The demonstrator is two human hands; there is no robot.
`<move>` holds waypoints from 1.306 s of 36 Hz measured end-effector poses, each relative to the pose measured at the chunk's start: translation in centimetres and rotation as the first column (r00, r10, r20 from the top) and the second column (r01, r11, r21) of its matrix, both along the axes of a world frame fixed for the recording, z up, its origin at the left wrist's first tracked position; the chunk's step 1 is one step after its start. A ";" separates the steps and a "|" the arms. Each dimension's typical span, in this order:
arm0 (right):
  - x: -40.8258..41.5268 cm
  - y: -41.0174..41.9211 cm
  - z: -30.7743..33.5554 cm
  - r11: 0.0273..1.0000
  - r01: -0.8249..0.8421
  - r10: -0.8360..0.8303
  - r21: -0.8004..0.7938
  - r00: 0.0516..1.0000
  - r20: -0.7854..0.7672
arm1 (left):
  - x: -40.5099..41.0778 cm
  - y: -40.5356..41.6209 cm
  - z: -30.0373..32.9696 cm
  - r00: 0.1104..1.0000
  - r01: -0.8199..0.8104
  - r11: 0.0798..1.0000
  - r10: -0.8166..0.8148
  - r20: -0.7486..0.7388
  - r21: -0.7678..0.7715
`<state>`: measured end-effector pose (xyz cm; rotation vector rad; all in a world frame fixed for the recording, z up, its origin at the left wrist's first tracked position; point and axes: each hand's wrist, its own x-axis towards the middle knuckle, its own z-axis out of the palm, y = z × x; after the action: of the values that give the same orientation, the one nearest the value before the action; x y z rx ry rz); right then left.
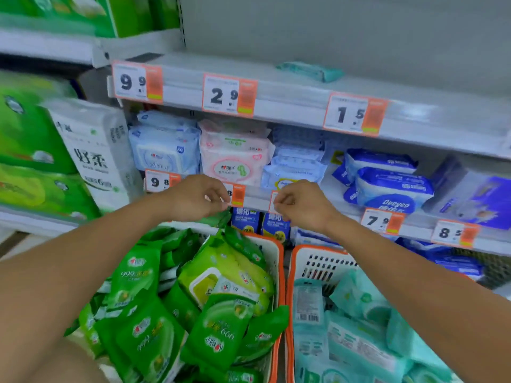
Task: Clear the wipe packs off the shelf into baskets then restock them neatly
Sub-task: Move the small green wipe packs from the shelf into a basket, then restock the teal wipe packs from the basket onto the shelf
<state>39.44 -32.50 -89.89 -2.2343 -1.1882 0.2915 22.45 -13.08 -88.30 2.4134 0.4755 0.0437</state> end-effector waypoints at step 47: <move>8.9 -12.0 13.3 0.797 -0.107 -0.268 0.594 0.819 0.507 | 14.8 -11.7 15.0 0.854 0.313 0.739 0.057 0.518 -0.597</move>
<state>48.31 -44.46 -76.57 -1.8087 -1.2285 -0.7706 37.22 -24.79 -73.31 1.6143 0.0352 0.3775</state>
